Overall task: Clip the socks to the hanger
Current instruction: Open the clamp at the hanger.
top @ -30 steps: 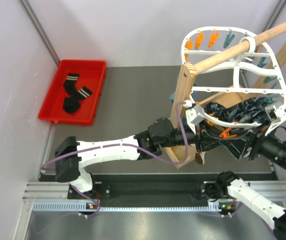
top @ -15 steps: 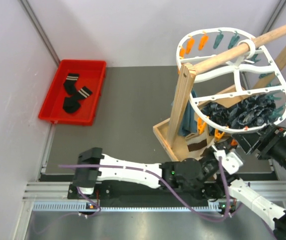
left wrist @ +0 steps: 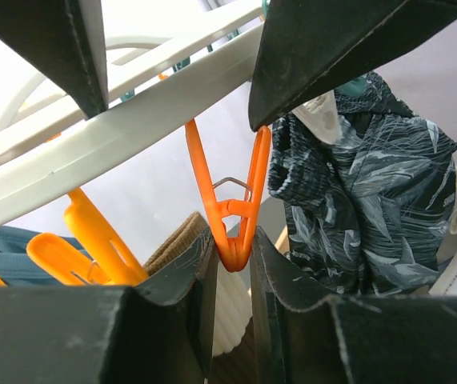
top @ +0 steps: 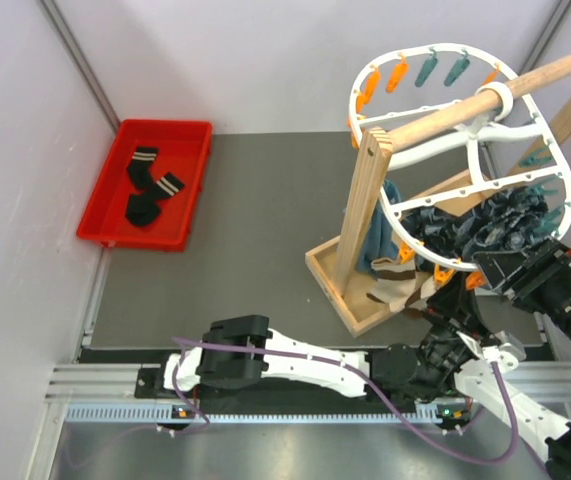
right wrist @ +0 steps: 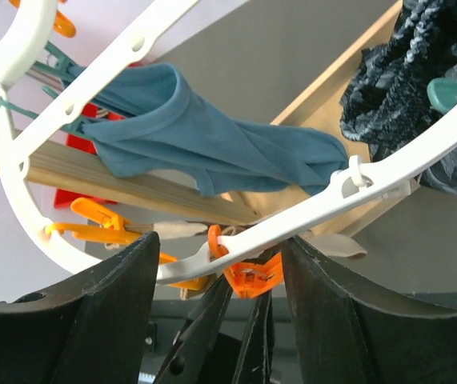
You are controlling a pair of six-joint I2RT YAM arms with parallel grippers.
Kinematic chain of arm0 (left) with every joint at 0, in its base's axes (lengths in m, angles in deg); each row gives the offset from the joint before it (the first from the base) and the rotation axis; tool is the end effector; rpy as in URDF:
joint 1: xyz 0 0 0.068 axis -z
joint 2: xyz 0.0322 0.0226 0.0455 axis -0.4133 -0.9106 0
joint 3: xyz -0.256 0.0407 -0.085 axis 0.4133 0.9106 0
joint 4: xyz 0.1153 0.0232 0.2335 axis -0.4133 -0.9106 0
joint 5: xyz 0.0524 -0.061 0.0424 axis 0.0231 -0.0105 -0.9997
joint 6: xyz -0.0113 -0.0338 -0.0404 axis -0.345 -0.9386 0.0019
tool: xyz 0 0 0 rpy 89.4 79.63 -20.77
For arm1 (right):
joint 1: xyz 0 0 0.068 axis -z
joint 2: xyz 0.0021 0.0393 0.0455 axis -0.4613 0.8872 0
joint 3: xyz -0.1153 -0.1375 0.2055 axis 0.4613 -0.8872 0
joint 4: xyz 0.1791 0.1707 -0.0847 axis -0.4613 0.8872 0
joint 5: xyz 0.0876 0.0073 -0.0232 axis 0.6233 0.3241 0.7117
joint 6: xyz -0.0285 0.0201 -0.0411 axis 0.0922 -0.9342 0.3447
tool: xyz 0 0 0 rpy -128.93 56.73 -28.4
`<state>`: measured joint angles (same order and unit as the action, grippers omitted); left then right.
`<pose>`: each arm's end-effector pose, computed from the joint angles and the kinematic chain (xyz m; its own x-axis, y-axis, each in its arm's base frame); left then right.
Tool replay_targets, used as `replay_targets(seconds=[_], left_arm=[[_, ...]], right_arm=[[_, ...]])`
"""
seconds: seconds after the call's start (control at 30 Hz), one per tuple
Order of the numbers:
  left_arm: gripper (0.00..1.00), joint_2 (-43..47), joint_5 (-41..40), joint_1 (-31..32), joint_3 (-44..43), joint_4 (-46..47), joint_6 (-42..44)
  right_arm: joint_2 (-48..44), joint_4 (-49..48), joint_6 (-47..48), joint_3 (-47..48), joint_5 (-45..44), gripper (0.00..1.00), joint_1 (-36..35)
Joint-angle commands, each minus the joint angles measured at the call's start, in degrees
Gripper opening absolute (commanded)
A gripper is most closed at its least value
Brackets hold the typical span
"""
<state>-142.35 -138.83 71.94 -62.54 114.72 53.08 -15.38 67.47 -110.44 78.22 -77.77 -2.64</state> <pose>-0.0259 -0.4895 0.3374 0.5594 0.2295 -0.7965 0.3717 0.7894 0.4885 -0.0140 -0.0203 0.4759 -0.3628 0.5387 -0.7604 0.0117 0.8185 0.5743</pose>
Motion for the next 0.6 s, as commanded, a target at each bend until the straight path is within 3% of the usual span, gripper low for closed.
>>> replay_targets(seconds=[0.0,0.2,0.33,0.57], left_arm=[[0.0,-0.6,1.3,2.6,-2.1,4.6,4.6],[0.0,0.3,1.6,1.9,-0.8,4.6,4.2],[0.0,1.6,2.4,1.5,1.2,4.5,2.6],[0.0,1.4,2.8,1.2,1.3,5.1,3.3]], right_arm=[[-1.6,3.2,0.2,-1.0,-2.0,0.61,0.5],[-2.1,5.9,4.1,2.6,-3.8,0.68,0.8],[-3.4,5.6,3.2,-1.1,-1.8,0.69,0.8],[-4.9,2.5,2.3,-5.5,0.4,0.62,0.8]])
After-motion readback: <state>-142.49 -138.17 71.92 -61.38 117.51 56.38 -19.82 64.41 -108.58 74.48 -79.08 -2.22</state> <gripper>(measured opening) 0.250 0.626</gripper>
